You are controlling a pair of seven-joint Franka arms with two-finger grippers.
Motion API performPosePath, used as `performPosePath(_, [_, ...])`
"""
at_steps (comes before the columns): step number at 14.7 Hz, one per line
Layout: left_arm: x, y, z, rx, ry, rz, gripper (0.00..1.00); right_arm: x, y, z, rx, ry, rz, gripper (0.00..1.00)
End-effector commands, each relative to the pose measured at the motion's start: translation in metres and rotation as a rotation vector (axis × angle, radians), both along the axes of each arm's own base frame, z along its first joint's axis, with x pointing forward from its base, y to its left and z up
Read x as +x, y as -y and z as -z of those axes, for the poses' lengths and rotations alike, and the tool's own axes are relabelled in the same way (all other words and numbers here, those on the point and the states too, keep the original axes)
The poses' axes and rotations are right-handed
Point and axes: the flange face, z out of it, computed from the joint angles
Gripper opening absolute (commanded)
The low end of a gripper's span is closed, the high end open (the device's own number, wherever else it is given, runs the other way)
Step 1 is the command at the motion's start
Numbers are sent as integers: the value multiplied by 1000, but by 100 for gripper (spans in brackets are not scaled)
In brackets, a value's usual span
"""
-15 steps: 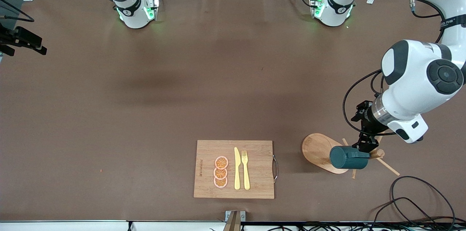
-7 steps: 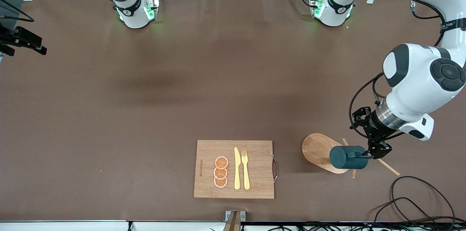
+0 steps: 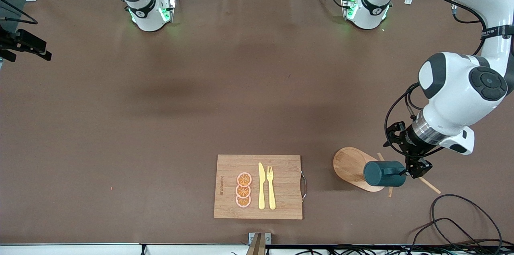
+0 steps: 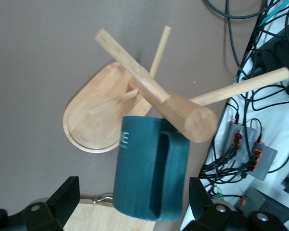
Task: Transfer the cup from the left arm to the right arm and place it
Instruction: 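Reach the left gripper down to the teal mug on the stand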
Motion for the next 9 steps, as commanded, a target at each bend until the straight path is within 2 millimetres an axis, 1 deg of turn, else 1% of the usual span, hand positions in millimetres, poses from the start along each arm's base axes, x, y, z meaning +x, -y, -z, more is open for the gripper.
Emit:
performPosePath(1, [3, -3, -1, -30, 29, -36, 100, -8, -3, -5, 15, 5, 6, 100])
performPosePath(3, [6, 2, 14, -34, 25, -32, 100, -9, -3, -6, 14, 7, 5, 100])
performPosePath(4, [8, 1, 14, -37, 42, -35, 100, -8, -3, -5, 14, 5, 5, 100])
performPosePath(9, [21, 1, 28, -48, 86, -35, 100, -8, -3, -5, 14, 4, 6, 100])
